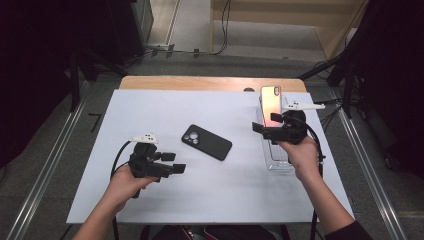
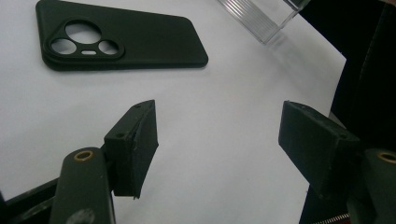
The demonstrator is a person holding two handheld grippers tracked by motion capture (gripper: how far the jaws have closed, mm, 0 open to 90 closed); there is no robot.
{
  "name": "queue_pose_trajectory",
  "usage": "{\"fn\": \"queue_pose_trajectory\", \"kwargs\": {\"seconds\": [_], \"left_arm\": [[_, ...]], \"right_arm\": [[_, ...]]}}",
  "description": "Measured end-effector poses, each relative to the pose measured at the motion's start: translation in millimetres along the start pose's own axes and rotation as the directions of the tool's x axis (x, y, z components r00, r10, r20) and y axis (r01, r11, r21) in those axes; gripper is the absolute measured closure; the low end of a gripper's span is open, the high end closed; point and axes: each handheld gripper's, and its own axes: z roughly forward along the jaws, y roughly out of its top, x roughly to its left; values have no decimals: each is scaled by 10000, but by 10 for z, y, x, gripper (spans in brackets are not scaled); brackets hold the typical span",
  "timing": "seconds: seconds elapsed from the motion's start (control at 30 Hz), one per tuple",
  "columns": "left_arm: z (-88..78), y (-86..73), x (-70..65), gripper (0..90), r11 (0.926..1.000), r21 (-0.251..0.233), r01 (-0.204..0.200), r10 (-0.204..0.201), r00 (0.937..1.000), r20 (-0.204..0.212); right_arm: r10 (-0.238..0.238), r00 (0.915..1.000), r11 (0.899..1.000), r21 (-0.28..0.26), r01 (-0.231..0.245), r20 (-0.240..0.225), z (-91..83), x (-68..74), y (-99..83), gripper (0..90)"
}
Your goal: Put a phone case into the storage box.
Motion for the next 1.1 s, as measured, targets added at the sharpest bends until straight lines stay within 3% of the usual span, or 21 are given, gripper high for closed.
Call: {"fn": "queue_pose_trajectory", "kwargs": {"seconds": [0.47,1.1], "left_arm": [[-20,-4,-5,289,10000,-43,82,-83,10000,-40],[-50,-3,15,288,9995,-204,224,-226,9997,-94]], "right_arm": [[-212,9966,9992,324,239,-801,-108,166,-259,117],[-634,9770,9941,736,798,-2035,-179,405,-611,119]]}}
